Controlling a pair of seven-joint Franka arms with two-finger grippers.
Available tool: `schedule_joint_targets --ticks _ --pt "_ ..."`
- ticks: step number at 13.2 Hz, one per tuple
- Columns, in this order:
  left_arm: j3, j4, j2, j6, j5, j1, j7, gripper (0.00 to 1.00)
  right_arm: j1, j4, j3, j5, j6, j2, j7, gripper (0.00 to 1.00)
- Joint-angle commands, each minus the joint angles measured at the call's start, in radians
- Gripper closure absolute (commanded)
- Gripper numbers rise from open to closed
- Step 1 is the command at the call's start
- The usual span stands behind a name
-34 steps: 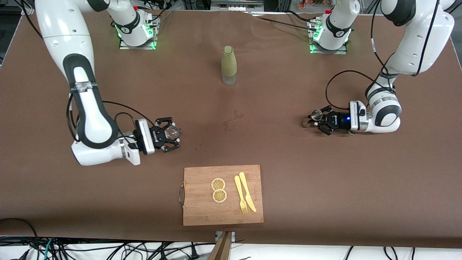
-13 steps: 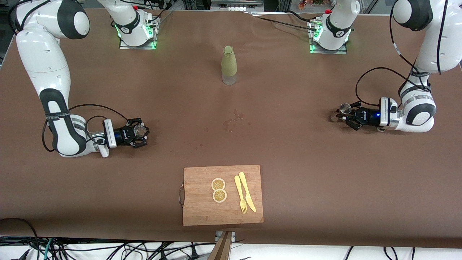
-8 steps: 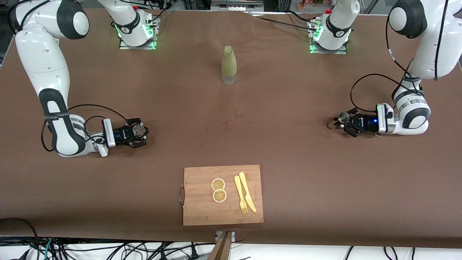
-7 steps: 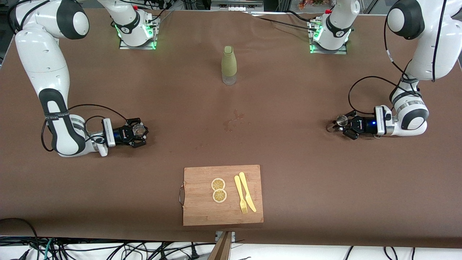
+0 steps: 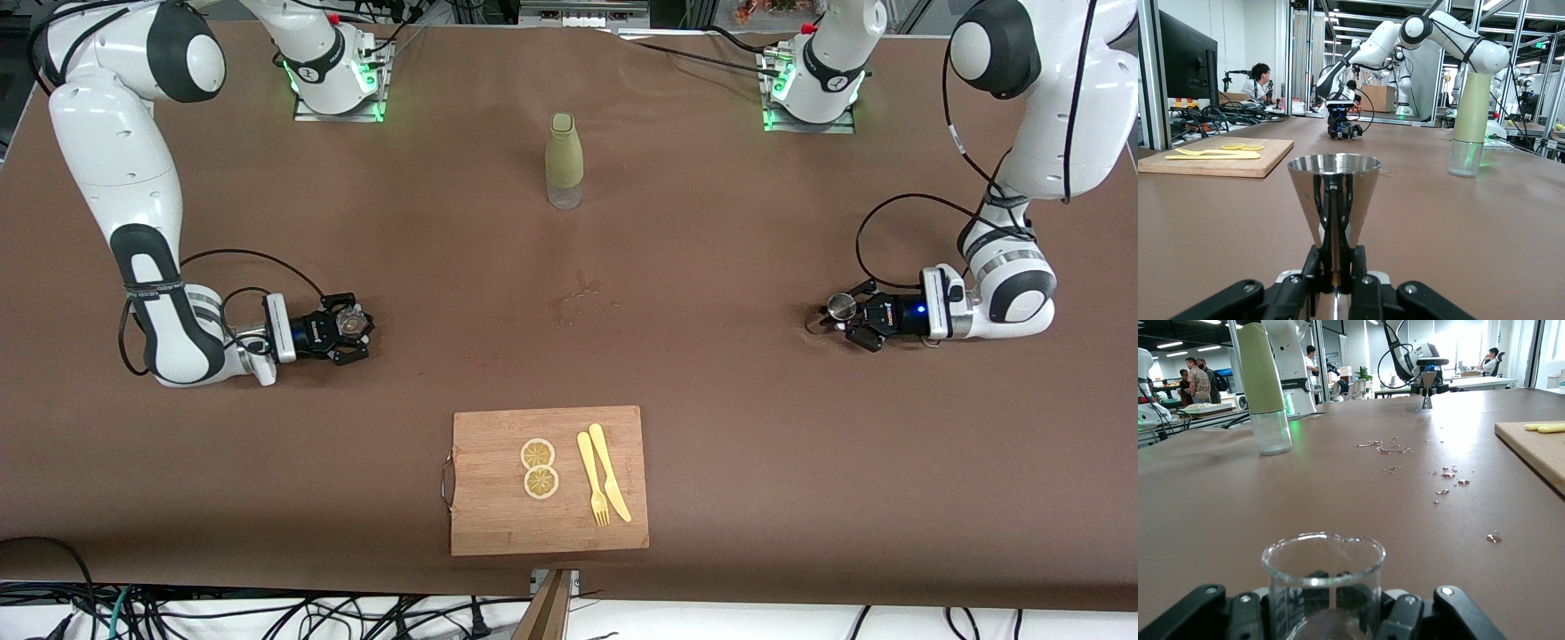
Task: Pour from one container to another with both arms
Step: 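Lower the beaker with the right gripper while the left gripper lowers the jigger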
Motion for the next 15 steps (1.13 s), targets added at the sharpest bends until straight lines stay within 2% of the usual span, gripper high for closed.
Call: schedule_joint_targets --ticks 1,4,5,6,7,11,12,13,15 --pt "0.022 0.013 0.008 -0.009 -0.023 -0.011 0.018 0.85 0.006 0.014 0.009 -0.004 0.019 0.014 -0.012 1.00" --pt "0.030 0.011 0.014 -0.009 -0.022 -0.011 0.032 0.76 0.014 0.016 0.009 0.002 0.036 0.014 -0.012 1.00" --pt "0.030 0.011 0.017 -0.009 -0.023 -0.011 0.033 0.67 0.016 0.014 0.009 0.002 0.040 0.014 -0.013 1.00" --pt "0.031 0.011 0.019 -0.009 -0.022 -0.011 0.036 0.65 0.017 0.016 0.009 0.005 0.040 0.014 -0.007 0.77" --pt "0.031 0.011 0.026 -0.007 -0.023 -0.010 0.059 0.60 0.026 0.014 0.007 0.005 0.040 0.012 -0.004 0.01" --pt "0.050 0.011 0.037 -0.018 -0.019 -0.008 0.108 0.53 0.020 0.013 0.000 -0.006 0.045 0.006 -0.007 0.00" --pt "0.065 0.011 0.035 -0.029 -0.014 -0.008 0.107 0.42 0.017 0.013 -0.017 -0.012 0.039 0.003 -0.004 0.00" --pt "0.080 0.013 0.034 -0.045 -0.005 -0.008 0.107 0.00 0.014 0.013 -0.039 -0.012 0.033 0.003 0.000 0.00" --pt "0.112 0.036 0.017 -0.047 0.045 -0.008 0.105 0.00 0.014 0.013 -0.078 -0.013 0.016 -0.009 0.011 0.00"
